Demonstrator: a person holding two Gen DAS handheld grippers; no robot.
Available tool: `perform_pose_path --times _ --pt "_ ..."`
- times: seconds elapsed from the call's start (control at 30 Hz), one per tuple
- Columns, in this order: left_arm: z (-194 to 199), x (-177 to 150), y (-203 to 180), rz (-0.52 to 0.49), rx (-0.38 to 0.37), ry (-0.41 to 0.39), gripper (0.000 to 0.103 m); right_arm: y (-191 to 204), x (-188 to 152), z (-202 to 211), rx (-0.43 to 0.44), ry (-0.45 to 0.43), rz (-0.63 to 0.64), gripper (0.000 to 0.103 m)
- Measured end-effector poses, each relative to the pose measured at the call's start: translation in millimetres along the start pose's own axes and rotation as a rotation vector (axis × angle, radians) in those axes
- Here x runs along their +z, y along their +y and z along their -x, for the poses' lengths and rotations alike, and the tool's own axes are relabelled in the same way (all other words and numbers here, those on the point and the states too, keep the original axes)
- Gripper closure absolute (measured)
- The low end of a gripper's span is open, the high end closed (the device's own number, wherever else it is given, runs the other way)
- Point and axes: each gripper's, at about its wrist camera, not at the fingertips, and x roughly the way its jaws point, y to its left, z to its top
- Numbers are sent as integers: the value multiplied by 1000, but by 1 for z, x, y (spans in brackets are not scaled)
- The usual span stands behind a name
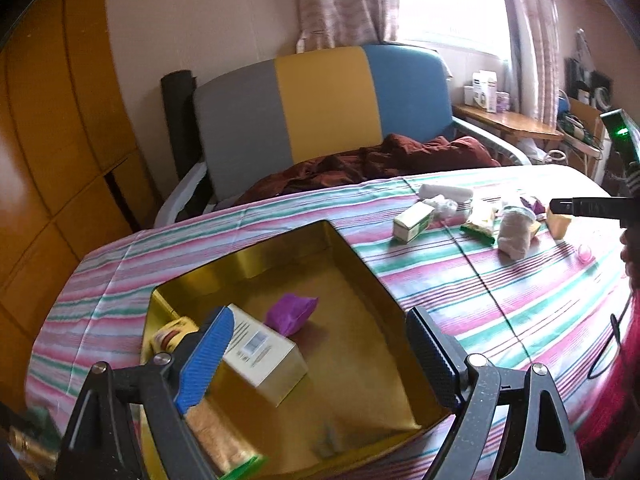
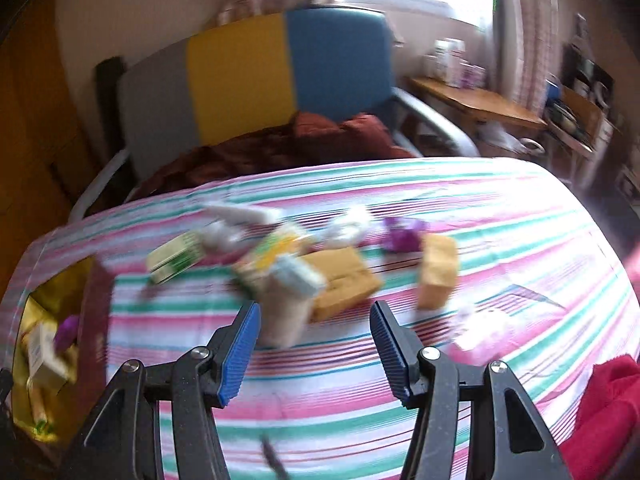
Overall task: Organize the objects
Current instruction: 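Withdraw both grippers from the tray toward the remaining items, then grasp the green-labelled box with the left gripper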
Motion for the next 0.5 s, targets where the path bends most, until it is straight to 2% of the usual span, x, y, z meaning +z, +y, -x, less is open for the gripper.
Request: perform_pose_path --times 0.13,0.23,0.33,0.5 --pt "-14 14 -11 -34 -33 18 15 -38 0 -7 -15 -11 -124 45" --pt "-30 27 -24 -56 -68 41 15 -62 0 -13 50 15 -259 45" --pt "-46 40 -40 -99 -90 51 15 -73 -2 -14 76 21 -321 41" --pt "-73 58 -60 -146 -116 69 15 -87 -3 -11 91 1 -394 41"
